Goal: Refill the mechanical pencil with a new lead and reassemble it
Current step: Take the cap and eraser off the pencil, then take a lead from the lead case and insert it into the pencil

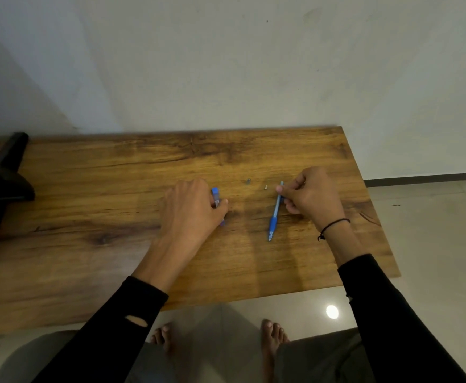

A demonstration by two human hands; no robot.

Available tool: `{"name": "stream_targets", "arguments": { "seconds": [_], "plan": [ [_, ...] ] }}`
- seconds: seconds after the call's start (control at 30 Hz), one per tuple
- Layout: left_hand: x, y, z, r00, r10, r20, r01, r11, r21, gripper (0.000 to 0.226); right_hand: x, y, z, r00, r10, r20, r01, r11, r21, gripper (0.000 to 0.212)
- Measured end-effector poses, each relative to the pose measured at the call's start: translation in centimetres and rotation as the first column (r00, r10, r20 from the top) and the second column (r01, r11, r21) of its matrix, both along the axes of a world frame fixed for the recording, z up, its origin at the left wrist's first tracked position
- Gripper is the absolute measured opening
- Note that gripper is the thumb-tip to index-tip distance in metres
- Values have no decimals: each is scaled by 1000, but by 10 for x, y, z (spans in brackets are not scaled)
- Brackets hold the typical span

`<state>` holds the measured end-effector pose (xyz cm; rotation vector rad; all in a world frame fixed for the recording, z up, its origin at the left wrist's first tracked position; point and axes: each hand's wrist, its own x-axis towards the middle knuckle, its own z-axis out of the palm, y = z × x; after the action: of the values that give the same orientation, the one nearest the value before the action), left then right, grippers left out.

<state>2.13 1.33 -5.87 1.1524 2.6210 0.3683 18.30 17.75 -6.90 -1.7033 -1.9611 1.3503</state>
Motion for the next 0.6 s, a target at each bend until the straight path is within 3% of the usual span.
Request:
{"name": "stream_targets", "arguments": {
  "seconds": [0.13, 0.2, 0.33, 0.47, 0.6],
  "plan": [
    [-3, 1, 7, 999, 7, -44, -7, 1000, 0, 23, -1, -4, 16, 997, 34, 64, -51, 956, 290, 31],
    [-5, 0, 9, 998, -21, -57, 24, 999, 47, 19, -5, -10, 26, 998, 60, -5, -54, 929, 367, 26],
    [-12, -2, 15, 994, -26, 106, 0, 970, 244, 11, -19, -28, 42, 922, 284, -265, -212, 940, 269, 7],
    [-15, -4, 21, 960, -159, 230, 50, 907, 417, 10, -26, -39, 43, 844, 467, -264, -402, 876, 266, 12],
    [-16, -6, 19, 917, -286, 279, 129, 872, 472, 7, -26, -40, 43, 806, 503, -312, -438, 861, 257, 6]
  ]
}}
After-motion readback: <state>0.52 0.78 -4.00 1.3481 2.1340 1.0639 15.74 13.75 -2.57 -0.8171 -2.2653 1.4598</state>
